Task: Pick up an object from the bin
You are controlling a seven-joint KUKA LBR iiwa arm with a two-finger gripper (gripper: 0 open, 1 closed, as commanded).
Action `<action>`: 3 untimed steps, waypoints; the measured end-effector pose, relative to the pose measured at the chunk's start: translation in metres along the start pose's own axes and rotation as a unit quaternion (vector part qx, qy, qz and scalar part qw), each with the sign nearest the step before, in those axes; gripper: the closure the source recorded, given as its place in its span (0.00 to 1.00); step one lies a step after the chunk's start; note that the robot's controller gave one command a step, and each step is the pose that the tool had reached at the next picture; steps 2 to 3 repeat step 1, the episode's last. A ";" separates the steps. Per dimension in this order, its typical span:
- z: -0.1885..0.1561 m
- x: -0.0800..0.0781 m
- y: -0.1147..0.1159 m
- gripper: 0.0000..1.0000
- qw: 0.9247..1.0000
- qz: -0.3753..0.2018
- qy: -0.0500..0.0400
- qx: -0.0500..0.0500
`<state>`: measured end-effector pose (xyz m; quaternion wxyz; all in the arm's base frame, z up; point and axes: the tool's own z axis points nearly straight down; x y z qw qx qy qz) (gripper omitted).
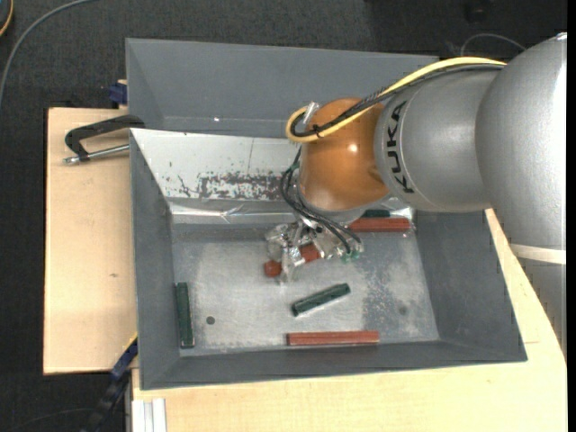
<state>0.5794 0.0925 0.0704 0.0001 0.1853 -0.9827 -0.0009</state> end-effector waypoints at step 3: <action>-0.137 -0.006 0.023 1.00 0.999 -0.050 -0.008 0.002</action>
Offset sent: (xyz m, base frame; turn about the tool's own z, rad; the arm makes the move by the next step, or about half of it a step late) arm -0.0059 0.0216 0.1311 -0.1014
